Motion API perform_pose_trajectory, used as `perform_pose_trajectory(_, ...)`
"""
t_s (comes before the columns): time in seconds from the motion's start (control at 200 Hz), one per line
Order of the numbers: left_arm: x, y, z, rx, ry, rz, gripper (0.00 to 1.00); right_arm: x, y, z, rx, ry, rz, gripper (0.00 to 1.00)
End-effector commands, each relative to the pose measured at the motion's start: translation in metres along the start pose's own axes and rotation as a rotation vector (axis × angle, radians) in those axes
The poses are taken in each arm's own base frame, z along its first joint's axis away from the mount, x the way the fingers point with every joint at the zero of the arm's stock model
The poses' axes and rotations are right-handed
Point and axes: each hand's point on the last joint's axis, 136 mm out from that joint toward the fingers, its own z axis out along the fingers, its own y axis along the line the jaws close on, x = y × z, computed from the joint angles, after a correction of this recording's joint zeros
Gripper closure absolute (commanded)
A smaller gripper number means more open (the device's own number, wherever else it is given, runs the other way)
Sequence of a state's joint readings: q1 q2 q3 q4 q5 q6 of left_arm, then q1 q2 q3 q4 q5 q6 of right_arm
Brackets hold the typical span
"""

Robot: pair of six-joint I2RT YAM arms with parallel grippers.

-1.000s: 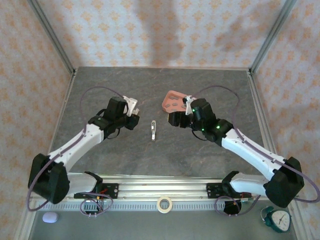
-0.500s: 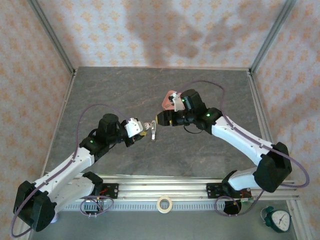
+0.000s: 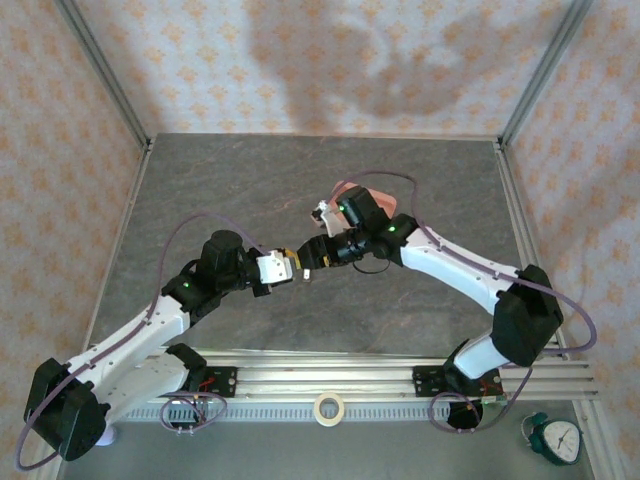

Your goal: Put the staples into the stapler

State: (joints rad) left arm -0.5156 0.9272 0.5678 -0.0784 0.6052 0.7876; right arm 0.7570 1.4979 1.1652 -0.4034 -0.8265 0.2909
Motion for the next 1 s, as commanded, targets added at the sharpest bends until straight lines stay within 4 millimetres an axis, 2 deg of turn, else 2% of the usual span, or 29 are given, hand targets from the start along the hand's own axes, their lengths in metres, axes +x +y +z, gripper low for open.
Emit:
perform_pose_trajectory(0.0, -0.006, 0.003, 0.0, -0.013, -0.017, 0.018, 0.91, -0.004, 0.016, -0.003, -0.051, 0.005, -0.035, 0.49)
perform_pose_trajectory(0.31, -0.008, 0.01, 0.0, -0.023, 0.008, -0.04, 0.88, 0.004, 0.017, -0.007, -0.055, 0.012, -0.057, 0.64)
perform_pose_trajectory(0.561, -0.01, 0.01, -0.002, -0.027, -0.005, -0.037, 0.87, 0.001, 0.018, -0.012, -0.05, -0.026, -0.093, 0.77)
perform_pose_trajectory(0.711, -0.012, 0.009, -0.002, -0.024, -0.011, -0.041, 0.82, 0.0, 0.018, -0.016, -0.037, -0.044, -0.113, 0.84)
perform_pose_trajectory(0.776, -0.013, 0.01, -0.002, -0.027, -0.014, -0.045, 0.76, -0.001, 0.016, -0.017, -0.023, -0.056, -0.122, 0.85)
perform_pose_trajectory(0.856, -0.014, 0.015, -0.002, -0.051, -0.024, -0.079, 0.56, -0.002, 0.014, -0.021, 0.002, -0.08, -0.157, 0.85)
perform_pose_trajectory(0.911, -0.017, 0.019, -0.002, -0.069, -0.034, -0.125, 0.47, -0.003, 0.011, -0.027, 0.033, -0.108, -0.202, 0.87)
perform_pose_trajectory(0.991, -0.022, 0.02, 0.0, -0.06, -0.064, -0.196, 0.39, -0.004, 0.005, -0.038, 0.094, -0.161, -0.292, 0.88)
